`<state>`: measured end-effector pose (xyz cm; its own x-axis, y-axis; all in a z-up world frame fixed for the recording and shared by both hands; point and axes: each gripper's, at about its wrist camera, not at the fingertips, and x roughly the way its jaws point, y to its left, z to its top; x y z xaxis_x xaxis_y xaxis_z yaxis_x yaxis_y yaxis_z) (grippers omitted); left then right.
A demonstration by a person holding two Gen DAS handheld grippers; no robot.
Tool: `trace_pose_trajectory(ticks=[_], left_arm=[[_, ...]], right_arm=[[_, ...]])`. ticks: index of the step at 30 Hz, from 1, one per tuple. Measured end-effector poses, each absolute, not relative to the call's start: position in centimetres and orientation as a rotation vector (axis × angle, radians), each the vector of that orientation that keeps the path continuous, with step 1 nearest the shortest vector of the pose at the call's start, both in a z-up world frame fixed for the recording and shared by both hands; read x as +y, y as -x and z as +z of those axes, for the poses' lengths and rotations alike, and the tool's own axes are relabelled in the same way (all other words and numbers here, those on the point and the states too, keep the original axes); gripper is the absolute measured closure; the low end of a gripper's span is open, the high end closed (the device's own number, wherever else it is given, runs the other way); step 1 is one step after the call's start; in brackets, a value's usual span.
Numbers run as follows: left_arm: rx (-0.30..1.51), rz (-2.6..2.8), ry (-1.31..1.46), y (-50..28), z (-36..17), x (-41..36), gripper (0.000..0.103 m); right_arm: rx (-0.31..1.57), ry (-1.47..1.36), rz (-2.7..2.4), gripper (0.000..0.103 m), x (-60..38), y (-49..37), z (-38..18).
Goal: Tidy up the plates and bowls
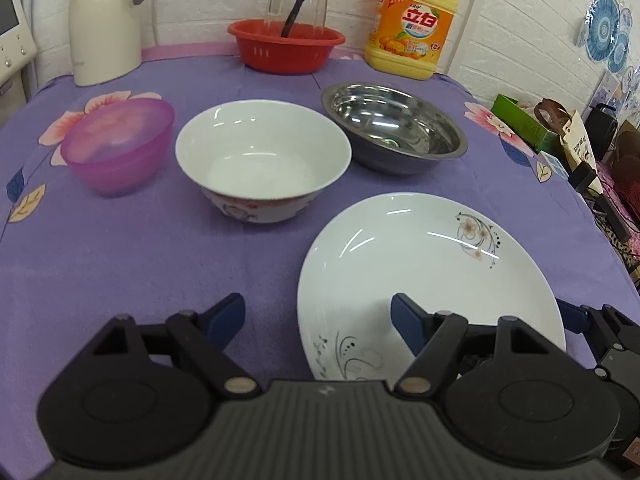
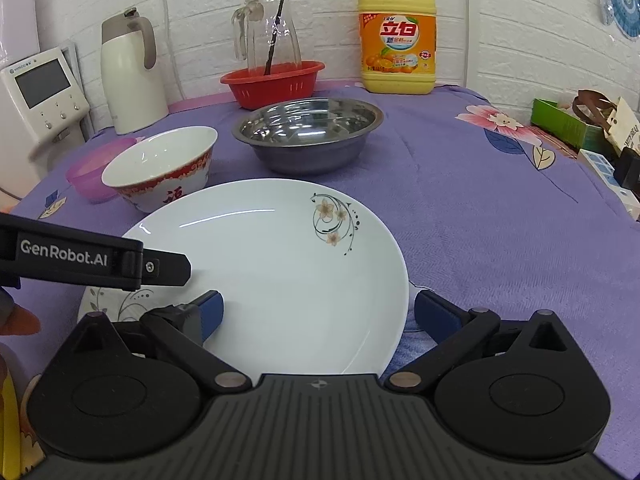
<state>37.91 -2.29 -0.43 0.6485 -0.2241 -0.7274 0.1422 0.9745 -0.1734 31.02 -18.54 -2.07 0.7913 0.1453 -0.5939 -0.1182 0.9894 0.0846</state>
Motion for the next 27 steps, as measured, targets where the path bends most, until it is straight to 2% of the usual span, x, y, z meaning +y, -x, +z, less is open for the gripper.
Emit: trace_pose_trajectory(ticks=[23,27], left_arm=[[0.827,-0.196,0.039,-37.6,-0.6,-4.1,0.031],[0.833,-0.206,0.033,-37.6,-0.6,-4.6,0.036]], right_arm=[[0.64,-0.043,0.166,0.0,-18.3,-30.8,-2.0],[0.642,-0.039,0.179,0.0,-18.0,-30.7,-2.0]])
